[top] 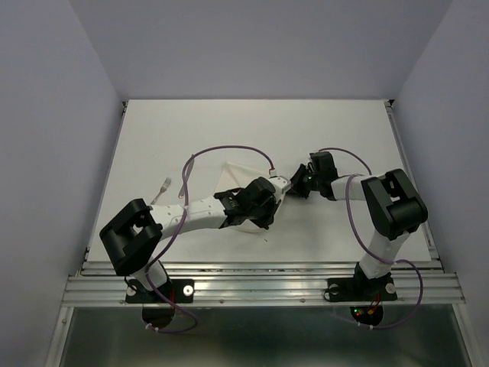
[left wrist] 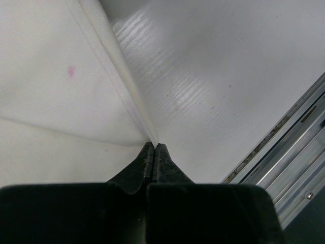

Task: Fold the napkin into a case and place the utensils inside
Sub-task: Pick up the upper triangle-folded napkin from the center of the board.

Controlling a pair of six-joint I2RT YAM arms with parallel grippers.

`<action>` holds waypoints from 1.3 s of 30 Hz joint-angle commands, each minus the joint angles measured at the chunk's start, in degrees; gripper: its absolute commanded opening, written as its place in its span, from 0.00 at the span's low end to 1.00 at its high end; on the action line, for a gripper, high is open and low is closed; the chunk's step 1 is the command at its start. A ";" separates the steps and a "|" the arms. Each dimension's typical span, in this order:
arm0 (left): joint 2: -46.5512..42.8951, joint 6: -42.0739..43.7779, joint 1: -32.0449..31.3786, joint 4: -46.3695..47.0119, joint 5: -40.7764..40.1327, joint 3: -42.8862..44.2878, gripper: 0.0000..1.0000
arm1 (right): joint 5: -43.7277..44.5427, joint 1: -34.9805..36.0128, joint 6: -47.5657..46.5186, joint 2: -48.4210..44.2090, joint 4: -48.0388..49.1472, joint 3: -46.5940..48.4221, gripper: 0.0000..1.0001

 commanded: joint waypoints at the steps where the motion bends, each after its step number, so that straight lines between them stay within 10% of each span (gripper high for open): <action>1: -2.28 1.05 -0.16 0.67 0.63 -0.18 0.00 | 3.76 0.35 -2.51 0.39 -4.18 1.88 0.01; 39: 16.17 -3.96 5.72 -0.30 9.59 34.26 0.00 | 13.34 -11.25 -15.87 -9.64 -23.87 27.28 0.01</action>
